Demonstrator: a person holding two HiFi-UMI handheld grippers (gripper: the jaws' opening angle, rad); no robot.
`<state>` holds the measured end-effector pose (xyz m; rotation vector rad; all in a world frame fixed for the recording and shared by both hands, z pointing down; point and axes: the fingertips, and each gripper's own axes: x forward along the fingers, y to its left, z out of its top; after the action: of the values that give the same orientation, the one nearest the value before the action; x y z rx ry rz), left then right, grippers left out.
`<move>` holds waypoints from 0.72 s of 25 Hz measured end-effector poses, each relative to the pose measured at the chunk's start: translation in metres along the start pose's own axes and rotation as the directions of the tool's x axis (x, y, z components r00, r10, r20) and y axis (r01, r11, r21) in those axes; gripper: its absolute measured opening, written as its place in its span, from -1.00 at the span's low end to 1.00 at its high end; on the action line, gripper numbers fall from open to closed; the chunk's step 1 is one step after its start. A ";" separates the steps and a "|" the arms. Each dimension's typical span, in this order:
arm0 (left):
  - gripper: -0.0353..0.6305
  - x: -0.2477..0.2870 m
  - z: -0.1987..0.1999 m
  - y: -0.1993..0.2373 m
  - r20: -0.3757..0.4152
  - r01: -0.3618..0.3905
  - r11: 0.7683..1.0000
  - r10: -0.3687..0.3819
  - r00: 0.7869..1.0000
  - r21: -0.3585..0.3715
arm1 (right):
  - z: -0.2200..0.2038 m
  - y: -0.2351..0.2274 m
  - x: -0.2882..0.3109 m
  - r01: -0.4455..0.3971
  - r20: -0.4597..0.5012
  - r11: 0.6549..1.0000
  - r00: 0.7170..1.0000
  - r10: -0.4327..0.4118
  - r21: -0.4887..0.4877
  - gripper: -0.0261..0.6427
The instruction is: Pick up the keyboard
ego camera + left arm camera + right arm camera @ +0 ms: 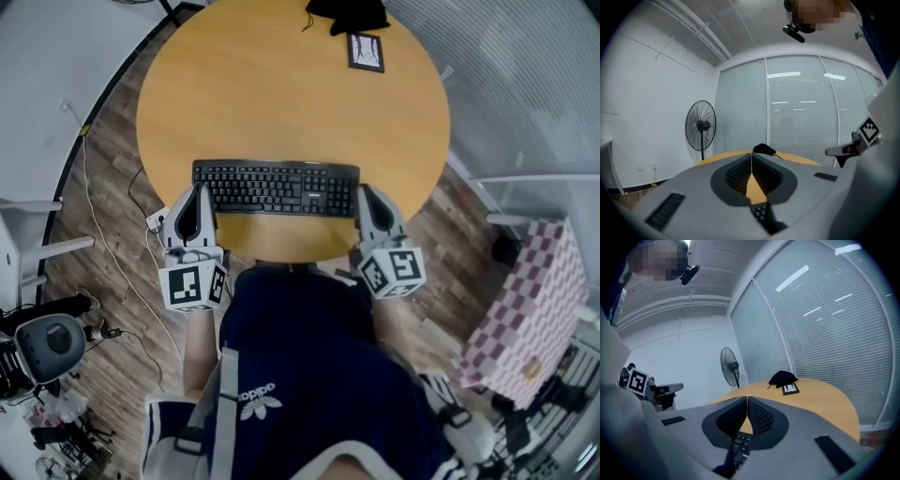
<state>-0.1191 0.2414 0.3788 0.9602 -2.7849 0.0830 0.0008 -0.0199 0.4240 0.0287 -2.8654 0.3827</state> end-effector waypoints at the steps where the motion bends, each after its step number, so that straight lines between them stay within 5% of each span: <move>1: -0.88 0.004 0.003 0.002 0.001 0.009 1.000 -0.009 1.000 0.005 | 0.002 0.002 0.001 0.004 0.002 1.000 1.000 -0.004 -0.002 -0.90; 9: -0.88 0.027 -0.009 0.030 -0.052 0.035 0.999 -0.035 0.998 -0.007 | 0.004 -0.012 0.008 0.079 -0.008 0.996 0.997 -0.079 -0.034 -0.90; 13: -0.85 0.034 -0.027 0.050 -0.111 0.020 0.997 -0.028 0.993 -0.075 | -0.003 -0.028 0.012 0.116 -0.048 0.992 0.992 -0.118 -0.039 -0.90; 18: -0.57 0.052 -0.066 0.063 -0.258 0.050 0.987 -0.089 0.962 -0.155 | -0.013 -0.048 0.018 0.152 -0.085 0.988 0.985 -0.153 -0.019 -0.89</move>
<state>-0.1871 0.2666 0.4543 0.9341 -2.4739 -0.0057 -0.0111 -0.0630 0.4533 0.2226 -2.7579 0.3272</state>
